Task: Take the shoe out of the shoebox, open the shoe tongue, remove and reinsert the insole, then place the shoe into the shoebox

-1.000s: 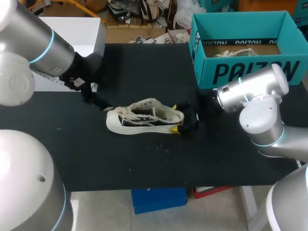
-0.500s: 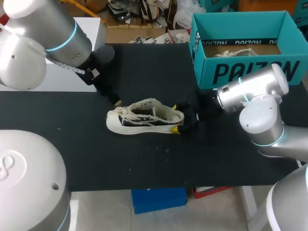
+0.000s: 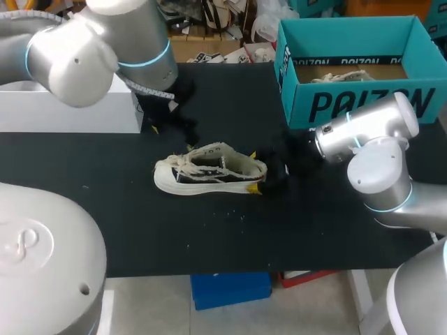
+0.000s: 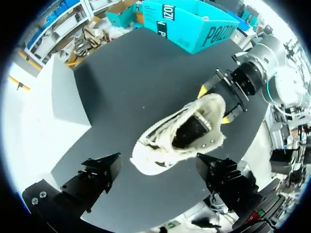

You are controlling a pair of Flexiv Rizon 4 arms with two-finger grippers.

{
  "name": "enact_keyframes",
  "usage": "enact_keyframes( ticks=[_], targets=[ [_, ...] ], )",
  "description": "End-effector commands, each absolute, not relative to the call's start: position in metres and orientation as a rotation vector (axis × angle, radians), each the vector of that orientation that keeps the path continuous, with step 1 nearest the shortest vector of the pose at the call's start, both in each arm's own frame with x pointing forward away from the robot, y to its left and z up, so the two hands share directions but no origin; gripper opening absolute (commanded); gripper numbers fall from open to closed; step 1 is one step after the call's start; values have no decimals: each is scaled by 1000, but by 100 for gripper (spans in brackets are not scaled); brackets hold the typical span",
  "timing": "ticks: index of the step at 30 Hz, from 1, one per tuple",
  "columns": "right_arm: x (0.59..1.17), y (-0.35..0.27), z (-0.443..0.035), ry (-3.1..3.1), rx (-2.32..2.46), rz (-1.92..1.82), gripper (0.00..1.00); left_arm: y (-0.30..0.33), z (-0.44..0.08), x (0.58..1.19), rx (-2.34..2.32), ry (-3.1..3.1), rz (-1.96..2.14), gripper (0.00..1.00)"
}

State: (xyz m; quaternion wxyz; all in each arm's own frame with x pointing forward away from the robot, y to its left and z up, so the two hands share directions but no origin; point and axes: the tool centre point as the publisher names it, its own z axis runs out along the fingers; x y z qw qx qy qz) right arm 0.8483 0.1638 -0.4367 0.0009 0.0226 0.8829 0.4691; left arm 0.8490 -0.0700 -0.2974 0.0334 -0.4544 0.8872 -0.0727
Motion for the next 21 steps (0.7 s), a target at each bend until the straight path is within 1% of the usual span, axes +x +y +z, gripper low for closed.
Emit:
enact_keyframes(
  ticks=[1, 2, 3, 6, 9, 14, 21],
  targets=[
    [850, 166, -440, 2773, 73, 1471, 0, -78, -294, 852, -1832, 2537, 363, 100],
    [850, 166, -440, 2773, 73, 1471, 0, -78, -294, 852, -1832, 2537, 363, 100],
    [850, 166, -440, 2773, 73, 1471, 0, -86, -295, 855, -1937, 2441, 508, 100],
    [850, 166, -440, 2773, 73, 1471, 0, -110, -302, 853, -2041, 2229, 732, 100],
    [850, 166, -440, 2773, 73, 1471, 0, -131, -310, 846, -2051, 2205, 771, 100],
    [850, 166, -440, 2773, 73, 1471, 0, -141, -324, 849, -2074, 2129, 845, 100],
    [850, 166, -440, 2773, 73, 1471, 0, -152, -333, 849, -2111, 2141, 808, 100]
  ],
)
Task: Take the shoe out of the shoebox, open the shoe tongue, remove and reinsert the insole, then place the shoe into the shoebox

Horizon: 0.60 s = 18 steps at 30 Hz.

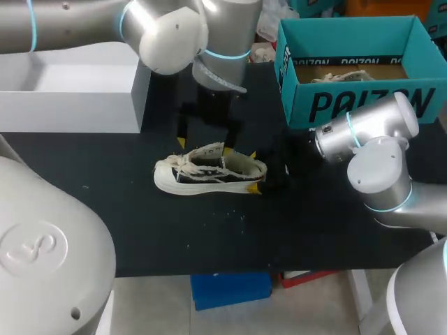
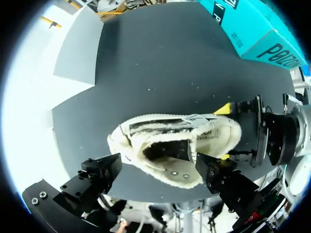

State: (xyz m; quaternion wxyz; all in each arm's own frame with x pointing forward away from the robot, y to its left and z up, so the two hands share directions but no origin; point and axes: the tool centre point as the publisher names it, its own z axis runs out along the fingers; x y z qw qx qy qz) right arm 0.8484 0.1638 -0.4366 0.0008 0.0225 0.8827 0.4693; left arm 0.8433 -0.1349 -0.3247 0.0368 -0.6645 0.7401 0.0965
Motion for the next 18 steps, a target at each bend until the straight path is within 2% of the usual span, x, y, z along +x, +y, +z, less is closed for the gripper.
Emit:
enact_keyframes(
  ticks=[1, 18],
  targets=[
    [850, 166, -440, 2773, 73, 1471, 0, -154, -333, 848, -2114, 2140, 790, 100],
    [850, 166, -440, 2773, 73, 1471, 0, -170, -342, 829, -1954, 2145, 608, 100]
  ],
)
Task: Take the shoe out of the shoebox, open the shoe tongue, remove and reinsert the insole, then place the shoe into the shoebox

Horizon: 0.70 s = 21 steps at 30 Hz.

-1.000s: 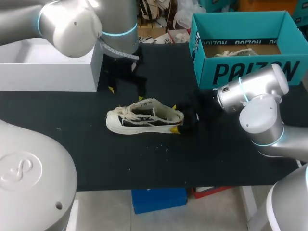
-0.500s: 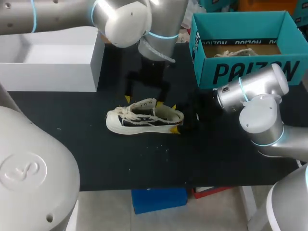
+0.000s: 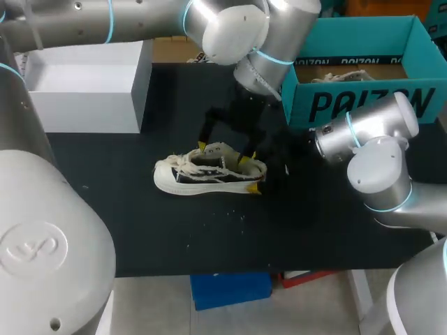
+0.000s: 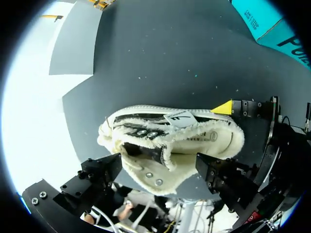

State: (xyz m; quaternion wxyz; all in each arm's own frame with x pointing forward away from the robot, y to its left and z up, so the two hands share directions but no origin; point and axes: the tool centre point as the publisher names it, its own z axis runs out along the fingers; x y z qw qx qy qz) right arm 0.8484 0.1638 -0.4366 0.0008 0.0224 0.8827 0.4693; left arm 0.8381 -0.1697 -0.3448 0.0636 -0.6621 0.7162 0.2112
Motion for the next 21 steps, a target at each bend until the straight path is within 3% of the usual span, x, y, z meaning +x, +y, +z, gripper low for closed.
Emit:
enact_keyframes(
  ticks=[1, 19, 21],
  targets=[
    [850, 166, -440, 2773, 73, 1471, 0, -170, -341, 827, -1948, 2132, 593, 100],
    [850, 166, -440, 2773, 73, 1471, 0, -156, -363, 824, -1929, 1977, 597, 100],
    [850, 166, -440, 2773, 73, 1471, 0, -155, -365, 825, -1925, 1969, 600, 78]
  ],
)
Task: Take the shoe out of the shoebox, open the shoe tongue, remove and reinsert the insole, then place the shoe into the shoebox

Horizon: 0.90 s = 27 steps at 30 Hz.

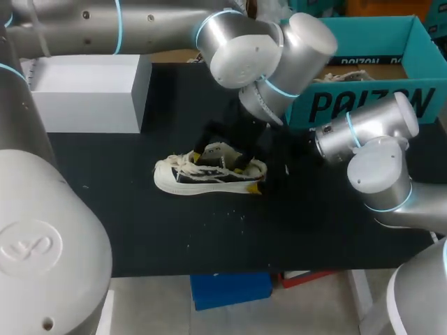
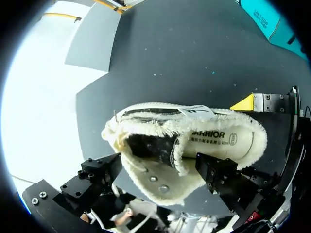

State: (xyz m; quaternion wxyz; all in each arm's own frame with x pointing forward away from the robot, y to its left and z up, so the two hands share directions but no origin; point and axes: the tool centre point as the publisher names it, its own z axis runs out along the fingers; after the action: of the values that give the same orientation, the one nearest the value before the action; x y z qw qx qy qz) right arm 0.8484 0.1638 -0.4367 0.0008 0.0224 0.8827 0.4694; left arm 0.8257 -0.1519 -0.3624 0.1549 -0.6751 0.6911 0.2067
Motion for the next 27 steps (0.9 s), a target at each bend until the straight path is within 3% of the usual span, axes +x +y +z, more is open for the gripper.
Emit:
enact_keyframes(
  ticks=[1, 5, 6, 27],
  targets=[
    [850, 166, -440, 2773, 73, 1471, 0, -154, -365, 826, -1930, 1966, 601, 58],
    [850, 166, -440, 2773, 73, 1471, 0, -151, -363, 829, -1933, 1953, 594, 16],
    [850, 166, -440, 2773, 73, 1471, 0, -150, -362, 830, -1933, 1948, 588, 0],
    [850, 166, -440, 2773, 73, 1471, 0, -134, -337, 834, -1929, 1901, 493, 0]
  ],
)
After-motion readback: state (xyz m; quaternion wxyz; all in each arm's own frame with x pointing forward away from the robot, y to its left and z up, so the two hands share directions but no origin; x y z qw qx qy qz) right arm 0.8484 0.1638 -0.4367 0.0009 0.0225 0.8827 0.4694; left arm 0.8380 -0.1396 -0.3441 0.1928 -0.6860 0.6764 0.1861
